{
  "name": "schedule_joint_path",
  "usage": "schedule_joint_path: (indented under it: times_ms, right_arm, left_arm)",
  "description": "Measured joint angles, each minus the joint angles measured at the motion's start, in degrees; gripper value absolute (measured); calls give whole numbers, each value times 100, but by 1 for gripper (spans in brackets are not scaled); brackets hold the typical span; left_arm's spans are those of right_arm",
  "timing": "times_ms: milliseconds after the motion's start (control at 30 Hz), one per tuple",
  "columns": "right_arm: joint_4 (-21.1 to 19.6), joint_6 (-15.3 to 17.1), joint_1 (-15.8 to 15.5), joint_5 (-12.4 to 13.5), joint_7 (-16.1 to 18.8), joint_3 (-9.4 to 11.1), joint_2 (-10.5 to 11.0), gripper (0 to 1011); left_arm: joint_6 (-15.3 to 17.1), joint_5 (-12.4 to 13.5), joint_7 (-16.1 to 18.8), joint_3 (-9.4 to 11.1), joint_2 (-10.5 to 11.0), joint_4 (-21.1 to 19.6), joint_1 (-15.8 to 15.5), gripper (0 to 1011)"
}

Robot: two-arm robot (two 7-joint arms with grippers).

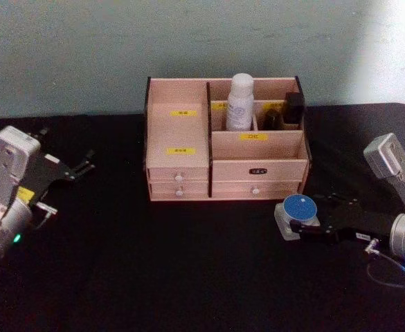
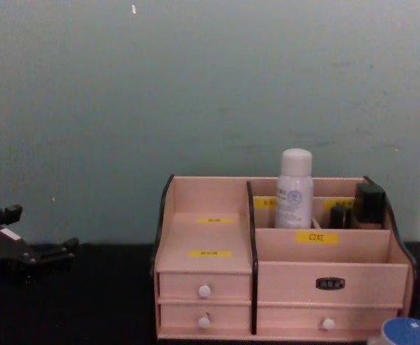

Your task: Pick up the facial cleanser and watermelon frost from the table and place them into the tiered storage box.

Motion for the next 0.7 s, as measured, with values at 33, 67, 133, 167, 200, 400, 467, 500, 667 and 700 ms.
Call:
schedule_joint_path:
  times_ms: [33, 67, 133, 167, 200, 400, 467, 500, 667, 700]
  right_arm:
    - [0, 0, 0, 0, 0, 0, 0, 924]
    - [0, 0, 0, 0, 0, 0, 0, 902]
    - [0, 0, 0, 1, 0, 0, 0, 839]
    - [0, 0, 0, 1, 0, 0, 0, 821]
    - [0, 0, 0, 1, 0, 0, 0, 808]
    - [0, 0, 0, 3, 1, 0, 0, 685]
    - [0, 0, 0, 4, 1, 0, 0, 682]
    - [0, 0, 0, 4, 0, 0, 0, 681]
    - [0, 0, 0, 4, 0, 0, 0, 681]
    - [0, 0, 0, 4, 0, 0, 0, 682]
  left_arm:
    - [0, 0, 0, 0, 0, 0, 0, 1001]
    - [0, 0, 0, 0, 0, 0, 0, 1001]
    - [0, 0, 0, 0, 0, 0, 0, 1001]
    - [0, 0, 0, 0, 0, 0, 0, 1001]
    - [0, 0, 0, 0, 0, 0, 0, 1001]
    - [0, 0, 0, 0, 0, 0, 0, 1001]
    - [0, 0, 0, 0, 0, 0, 0, 1001]
    - [0, 0, 0, 0, 0, 0, 0, 1001]
    - [0, 0, 0, 0, 0, 0, 0, 1001]
    - [0, 0, 0, 0, 0, 0, 0, 1001]
